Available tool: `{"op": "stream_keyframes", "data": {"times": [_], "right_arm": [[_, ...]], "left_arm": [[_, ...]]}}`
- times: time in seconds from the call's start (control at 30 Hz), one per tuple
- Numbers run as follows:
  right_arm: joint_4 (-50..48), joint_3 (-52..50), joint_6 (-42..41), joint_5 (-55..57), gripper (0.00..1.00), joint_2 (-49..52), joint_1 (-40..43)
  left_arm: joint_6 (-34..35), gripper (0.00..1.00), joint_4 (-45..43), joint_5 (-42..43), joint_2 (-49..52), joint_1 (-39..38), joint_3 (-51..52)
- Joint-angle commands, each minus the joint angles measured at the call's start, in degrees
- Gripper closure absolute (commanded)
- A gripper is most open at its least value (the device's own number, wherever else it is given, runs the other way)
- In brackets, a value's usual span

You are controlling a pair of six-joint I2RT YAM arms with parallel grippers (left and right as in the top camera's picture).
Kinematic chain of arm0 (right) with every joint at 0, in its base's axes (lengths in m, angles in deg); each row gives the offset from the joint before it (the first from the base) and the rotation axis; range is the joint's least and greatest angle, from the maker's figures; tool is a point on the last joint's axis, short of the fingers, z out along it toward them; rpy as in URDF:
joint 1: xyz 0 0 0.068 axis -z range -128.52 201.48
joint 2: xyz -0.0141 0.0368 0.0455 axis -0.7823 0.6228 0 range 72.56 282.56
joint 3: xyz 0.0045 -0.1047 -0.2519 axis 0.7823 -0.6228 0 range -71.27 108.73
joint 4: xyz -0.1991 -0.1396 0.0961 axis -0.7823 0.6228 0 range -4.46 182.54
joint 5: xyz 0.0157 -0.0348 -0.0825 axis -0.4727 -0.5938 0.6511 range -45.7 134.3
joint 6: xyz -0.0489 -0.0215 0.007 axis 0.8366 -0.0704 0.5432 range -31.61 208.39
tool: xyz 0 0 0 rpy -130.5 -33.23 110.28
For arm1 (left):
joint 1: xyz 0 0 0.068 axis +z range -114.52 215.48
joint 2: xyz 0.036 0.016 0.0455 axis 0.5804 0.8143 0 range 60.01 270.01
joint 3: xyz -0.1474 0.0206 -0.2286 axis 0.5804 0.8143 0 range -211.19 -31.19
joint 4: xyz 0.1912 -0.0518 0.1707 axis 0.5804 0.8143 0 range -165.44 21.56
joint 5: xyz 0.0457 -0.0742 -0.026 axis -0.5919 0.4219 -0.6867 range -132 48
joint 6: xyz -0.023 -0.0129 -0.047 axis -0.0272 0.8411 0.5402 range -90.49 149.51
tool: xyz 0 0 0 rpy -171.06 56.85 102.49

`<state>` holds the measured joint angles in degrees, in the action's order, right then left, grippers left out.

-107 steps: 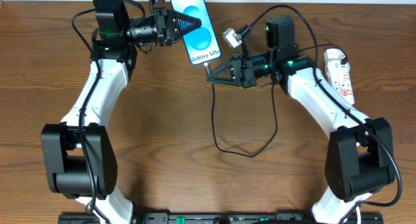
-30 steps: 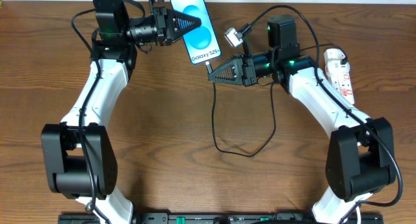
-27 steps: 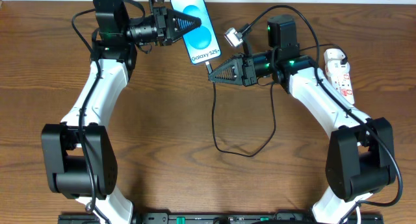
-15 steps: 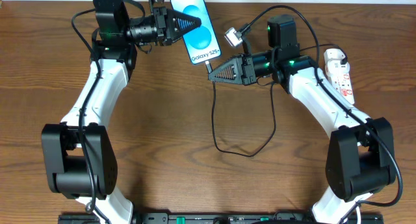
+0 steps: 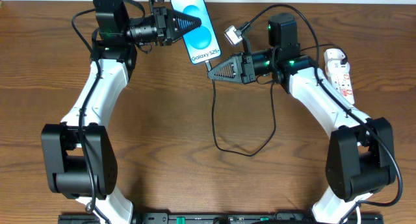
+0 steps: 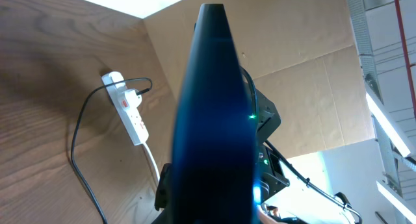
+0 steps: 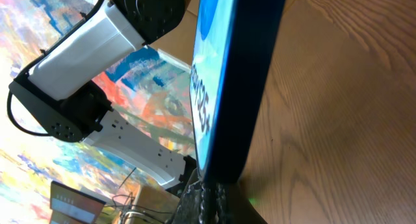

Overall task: Plug charger to phone and switch on socket
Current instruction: 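Push the plug upward into the phone's bottom port with the right gripper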

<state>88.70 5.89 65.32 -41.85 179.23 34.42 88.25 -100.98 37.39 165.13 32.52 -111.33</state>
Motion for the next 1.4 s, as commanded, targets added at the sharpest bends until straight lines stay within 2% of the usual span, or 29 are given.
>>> {"op": "stream_keyframes", "data": {"times": [0.0,0.43,1.37], "right_arm": [[-0.2,-0.2,-0.5,-2.1,0.99,0.2,-0.1],[3.8,-0.7,2.3,-3.4,0.99,0.2,-0.1],[2.8,-0.7,4.7,-3.4,0.99,0.2,0.2]], "left_arm": [[0.0,0.92,-0.5,0.7,-0.6,0.0,-0.5],[0.0,0.93,-0.5,0.7,-0.6,0.0,-0.5],[-0.2,0.93,-0.5,0.7,-0.6,0.0,-0.5]]}}
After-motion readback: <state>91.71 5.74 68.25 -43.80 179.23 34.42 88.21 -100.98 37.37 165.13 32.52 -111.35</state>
